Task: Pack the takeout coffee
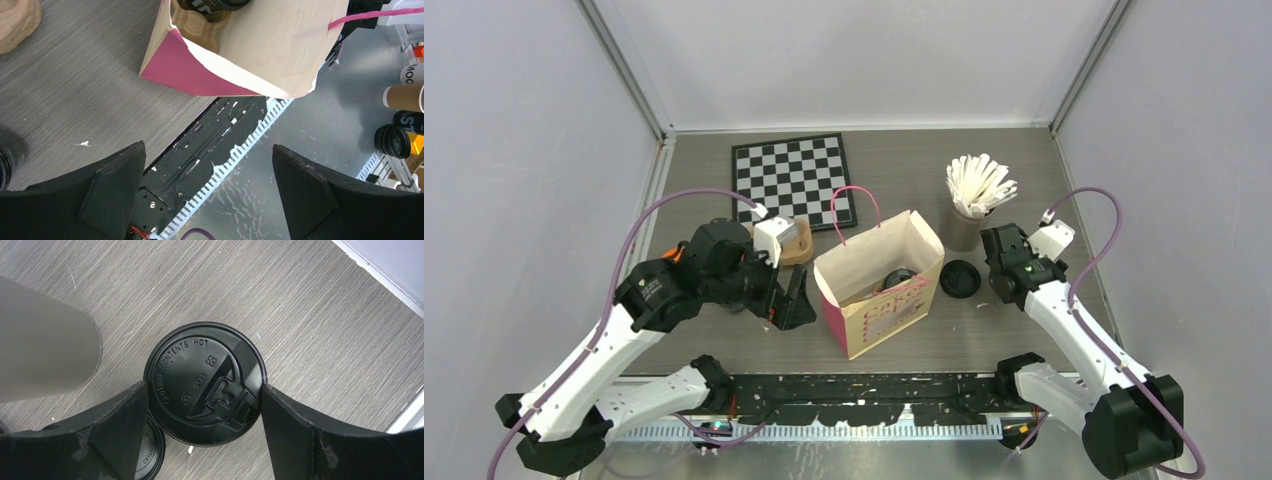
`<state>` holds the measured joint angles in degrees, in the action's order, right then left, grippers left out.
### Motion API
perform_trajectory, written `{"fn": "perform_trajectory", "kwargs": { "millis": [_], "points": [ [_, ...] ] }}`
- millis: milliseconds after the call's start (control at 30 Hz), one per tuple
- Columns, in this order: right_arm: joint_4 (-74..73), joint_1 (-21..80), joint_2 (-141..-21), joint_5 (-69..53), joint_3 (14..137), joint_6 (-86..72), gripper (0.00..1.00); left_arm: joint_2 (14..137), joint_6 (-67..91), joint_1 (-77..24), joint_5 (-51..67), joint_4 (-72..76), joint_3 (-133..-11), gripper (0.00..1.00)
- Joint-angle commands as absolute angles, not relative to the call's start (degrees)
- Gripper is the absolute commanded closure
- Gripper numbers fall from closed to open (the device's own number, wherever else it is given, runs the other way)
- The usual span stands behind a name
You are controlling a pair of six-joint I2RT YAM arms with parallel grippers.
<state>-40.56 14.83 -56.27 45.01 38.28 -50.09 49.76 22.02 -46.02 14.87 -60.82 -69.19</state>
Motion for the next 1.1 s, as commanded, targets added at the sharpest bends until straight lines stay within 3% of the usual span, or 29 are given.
{"fn": "perform_trajectory", "kwargs": {
  "millis": [0,467,733,1067],
  "points": [
    [-39.1,14.5,-55.4,44.7,38.7,-50.4,0.3,49.7,21.1,-46.2,13.3,-61.2,-71.3,0.0],
    [-51.1,14.5,-50.0,37.4,47.7,-41.4,0.32,52.7,27.1,-46.2,7.0,-66.3,-77.3,0.0],
    [-58.1,14.5,-45.8,34.0,53.0,-38.7,0.35,52.3,40.4,-46.1,6.9,-62.4,-76.8,0.16],
    [-63.8,14.5,-48.8,25.7,63.2,-34.4,0.36,50.4,59.1,-46.1,3.6,-56.2,-71.9,0.41]
  ]
}}
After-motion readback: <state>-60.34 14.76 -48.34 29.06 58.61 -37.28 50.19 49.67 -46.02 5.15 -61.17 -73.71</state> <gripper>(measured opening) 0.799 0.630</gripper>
